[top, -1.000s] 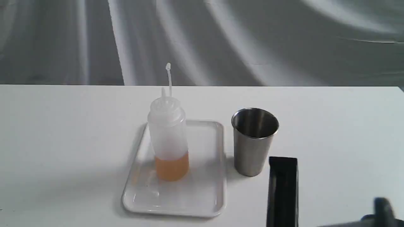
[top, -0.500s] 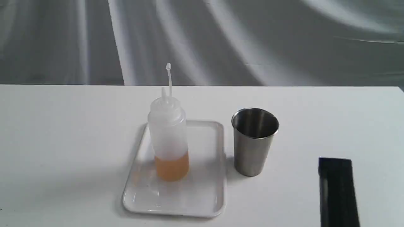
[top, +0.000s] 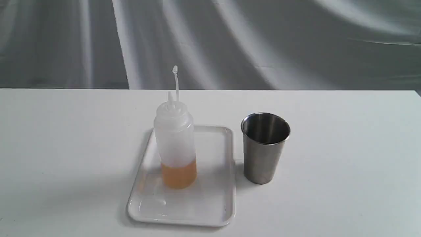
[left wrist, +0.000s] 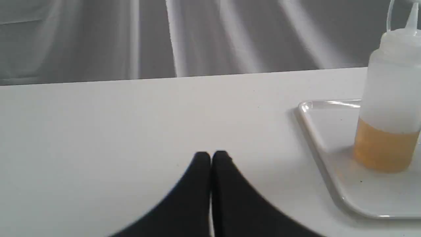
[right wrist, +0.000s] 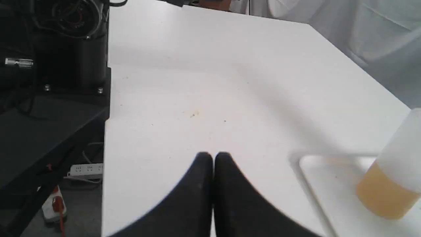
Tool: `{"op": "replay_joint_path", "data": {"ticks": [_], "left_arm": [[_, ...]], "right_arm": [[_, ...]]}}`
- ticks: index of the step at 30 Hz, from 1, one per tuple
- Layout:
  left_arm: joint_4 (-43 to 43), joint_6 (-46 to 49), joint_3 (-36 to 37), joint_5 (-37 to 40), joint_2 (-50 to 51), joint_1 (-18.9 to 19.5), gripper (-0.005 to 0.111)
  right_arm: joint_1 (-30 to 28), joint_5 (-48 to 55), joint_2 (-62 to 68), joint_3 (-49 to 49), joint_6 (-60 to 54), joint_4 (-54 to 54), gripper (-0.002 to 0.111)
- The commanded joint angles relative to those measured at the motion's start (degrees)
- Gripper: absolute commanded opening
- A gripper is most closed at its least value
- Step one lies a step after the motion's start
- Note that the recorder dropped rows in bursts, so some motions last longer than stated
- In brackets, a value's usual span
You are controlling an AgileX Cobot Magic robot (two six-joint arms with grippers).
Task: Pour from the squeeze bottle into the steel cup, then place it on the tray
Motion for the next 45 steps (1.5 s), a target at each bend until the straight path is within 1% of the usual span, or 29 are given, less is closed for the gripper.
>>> {"op": "replay_joint_path", "data": {"ticks": [1,15,18,21,33,39,45], "left_arm": [[-0.1,-0.3,0.3,-0.4,-0.1,0.1,0.000],[-0.1,-0.3,0.3,-0.4,-0.1,0.1,0.000],[-0.1,-0.3,0.3,-0.4,-0.1,0.1,0.000],[-0.1,-0.3,0.3,-0.4,-0.1,0.1,0.000],[-0.1,-0.2,0.3,-0.4,-0.1,0.1,0.000],[-0.1,-0.3,0.3,-0.4,-0.1,0.1,0.000],[-0.1,-0.3,0.3,-0.4,-0.1,0.1,0.000]], "right_arm": [[-1.0,-0.1,-3.0,2.7,0.1,1.9,0.000],[-16.6,0.2,-13.5,9.2,0.1,1.9,0.000],[-19.7,0.2,-15.9,9.3,0.1,1.9,0.000],[-22.7,3.7,-18.6,9.3,0.1,1.9,0.000],[-34.6,4.6,-29.4,9.3,0.1,1.9,0.000],[-39.6,4.6,-31.8,9.3,0.1,1.9,0.000],[-43.1,4.6,-31.9,9.3,0.1,1.9,0.000]]}}
